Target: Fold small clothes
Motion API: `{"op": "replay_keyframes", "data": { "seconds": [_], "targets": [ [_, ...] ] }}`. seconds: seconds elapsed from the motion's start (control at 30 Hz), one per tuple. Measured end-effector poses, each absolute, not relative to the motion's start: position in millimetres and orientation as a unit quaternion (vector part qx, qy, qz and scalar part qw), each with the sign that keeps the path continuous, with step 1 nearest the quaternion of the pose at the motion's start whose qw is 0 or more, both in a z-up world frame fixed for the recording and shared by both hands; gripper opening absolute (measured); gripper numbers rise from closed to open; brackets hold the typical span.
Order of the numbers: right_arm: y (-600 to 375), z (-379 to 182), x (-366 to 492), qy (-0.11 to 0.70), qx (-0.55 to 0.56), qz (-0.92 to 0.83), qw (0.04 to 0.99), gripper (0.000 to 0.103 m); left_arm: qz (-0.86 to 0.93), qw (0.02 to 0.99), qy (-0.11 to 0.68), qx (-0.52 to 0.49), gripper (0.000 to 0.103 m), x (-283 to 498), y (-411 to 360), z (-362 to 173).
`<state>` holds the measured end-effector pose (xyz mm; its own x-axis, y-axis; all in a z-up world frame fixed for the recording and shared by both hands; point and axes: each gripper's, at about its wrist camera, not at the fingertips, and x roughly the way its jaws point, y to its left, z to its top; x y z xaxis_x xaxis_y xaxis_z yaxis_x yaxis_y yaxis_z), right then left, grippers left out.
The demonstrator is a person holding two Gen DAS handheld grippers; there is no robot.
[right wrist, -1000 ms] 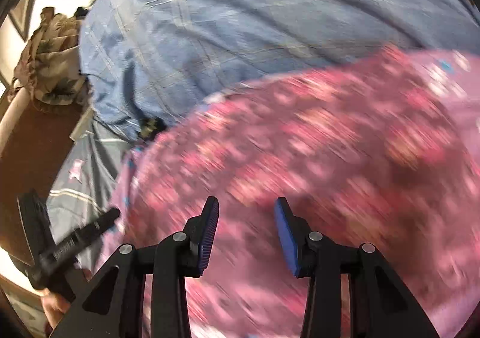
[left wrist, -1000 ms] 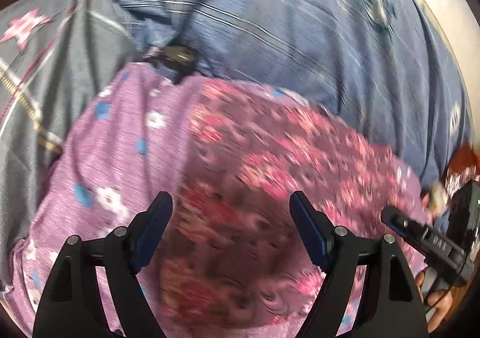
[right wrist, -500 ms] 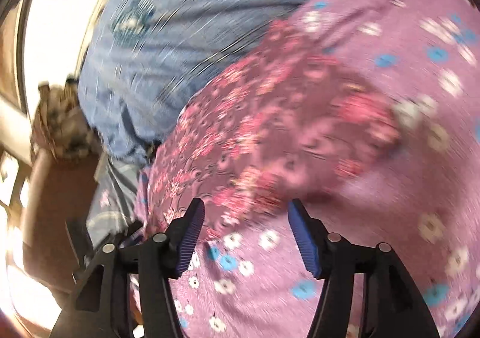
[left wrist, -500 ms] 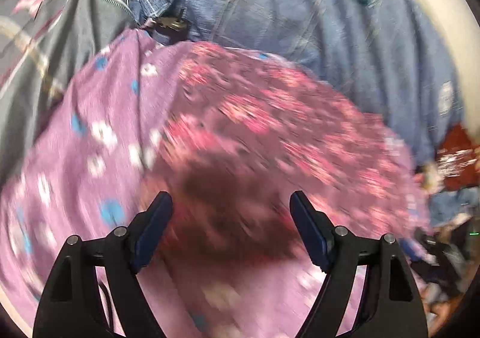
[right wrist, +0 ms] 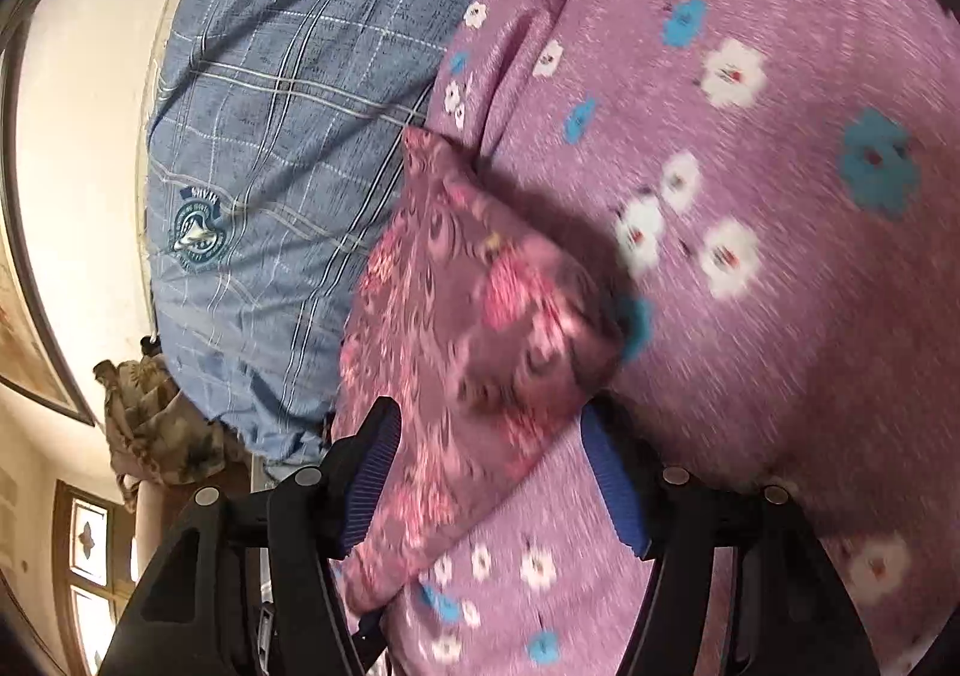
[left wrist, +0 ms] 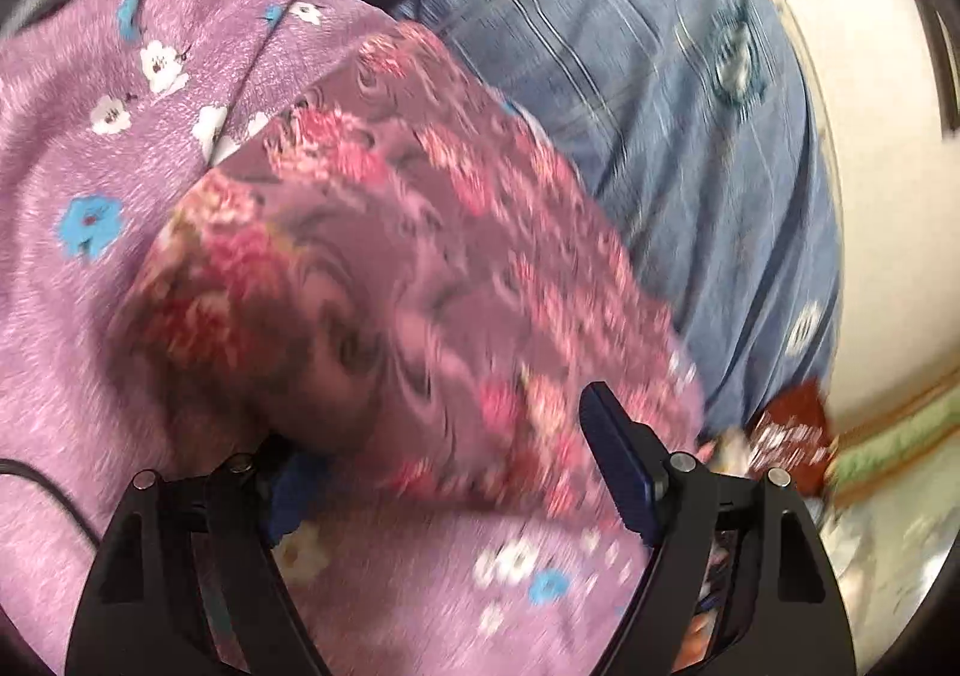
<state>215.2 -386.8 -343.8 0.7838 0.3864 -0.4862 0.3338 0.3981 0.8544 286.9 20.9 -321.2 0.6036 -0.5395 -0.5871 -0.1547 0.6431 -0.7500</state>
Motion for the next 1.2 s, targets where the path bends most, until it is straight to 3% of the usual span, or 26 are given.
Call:
{"op": "replay_keyframes", "data": {
  "seconds": [0.2,0.23,0.27,0.3,0.33,0.47,0.83,0.9,1.0,1.03,1.13,1.2],
  "targets": [
    [-387,-345,236,0.303,0.552,0.020,0.777,0.063,-0.125,0.806,0.386,-0.432,0.080,301,23,-321],
    [-387,-344,240,0.304,0.544,0.022,0.782,0.057,-0.126,0.807,0.383,-0.430,0.070,302,23,-320],
    [-385,-344,246,0.310,0.530,0.020,0.789,0.034,-0.123,0.809,0.383,-0.428,0.052,304,24,-320],
    [-385,-346,249,0.319,0.522,0.015,0.791,0.017,-0.117,0.810,0.387,-0.426,0.042,306,24,-323],
    [-386,-350,251,0.329,0.516,0.011,0.791,0.008,-0.107,0.809,0.393,-0.423,0.023,308,25,-326],
    [-380,-336,246,0.317,0.485,0.009,0.815,0.008,-0.112,0.809,0.392,-0.423,0.012,308,29,-327],
    [-354,-267,159,0.256,0.419,0.032,0.870,0.007,-0.184,0.821,0.359,-0.403,0.009,258,52,-278],
    [-350,-270,144,0.281,0.389,0.024,0.877,0.008,-0.174,0.823,0.371,-0.394,0.012,248,53,-282],
    [-352,-297,155,0.381,0.376,-0.023,0.844,0.021,-0.140,0.800,0.445,-0.377,0.024,259,47,-312],
    [-355,-304,156,0.400,0.387,-0.031,0.830,0.027,-0.127,0.778,0.477,-0.389,0.045,263,49,-328],
    [-370,-298,146,0.374,0.409,-0.061,0.830,0.038,-0.135,0.768,0.460,-0.424,0.054,265,56,-332],
    [-375,-277,134,0.322,0.383,-0.107,0.859,0.043,-0.134,0.779,0.446,-0.420,0.055,267,57,-328]
  ]
}}
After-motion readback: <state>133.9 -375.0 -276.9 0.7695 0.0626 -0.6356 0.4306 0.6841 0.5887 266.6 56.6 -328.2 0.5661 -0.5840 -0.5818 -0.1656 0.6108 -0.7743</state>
